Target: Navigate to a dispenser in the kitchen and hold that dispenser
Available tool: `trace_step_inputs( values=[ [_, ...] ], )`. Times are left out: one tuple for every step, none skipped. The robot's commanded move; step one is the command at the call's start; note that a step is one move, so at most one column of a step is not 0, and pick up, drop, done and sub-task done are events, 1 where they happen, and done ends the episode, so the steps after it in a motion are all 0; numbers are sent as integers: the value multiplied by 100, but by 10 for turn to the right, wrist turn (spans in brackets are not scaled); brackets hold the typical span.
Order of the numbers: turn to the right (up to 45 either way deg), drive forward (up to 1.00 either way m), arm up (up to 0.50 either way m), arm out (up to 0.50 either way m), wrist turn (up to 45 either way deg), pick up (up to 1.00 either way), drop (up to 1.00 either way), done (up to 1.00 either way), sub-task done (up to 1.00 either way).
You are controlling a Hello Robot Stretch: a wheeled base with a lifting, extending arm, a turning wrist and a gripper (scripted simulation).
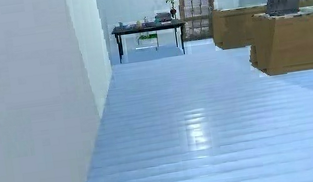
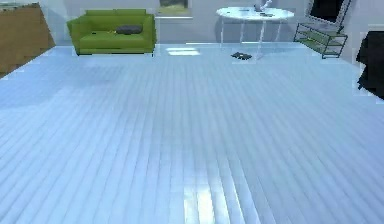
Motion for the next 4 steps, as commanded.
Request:
trace_step_inputs(
  values=[
    [0, 100, 0, 0, 0, 0, 0, 0, 0],
    [0, 100, 0, 0, 0, 0, 0, 0, 0],
    [-30, 0, 0, 0, 0, 0, 0, 0, 0],
    [0, 100, 0, 0, 0, 0, 0, 0, 0]
  ],
)
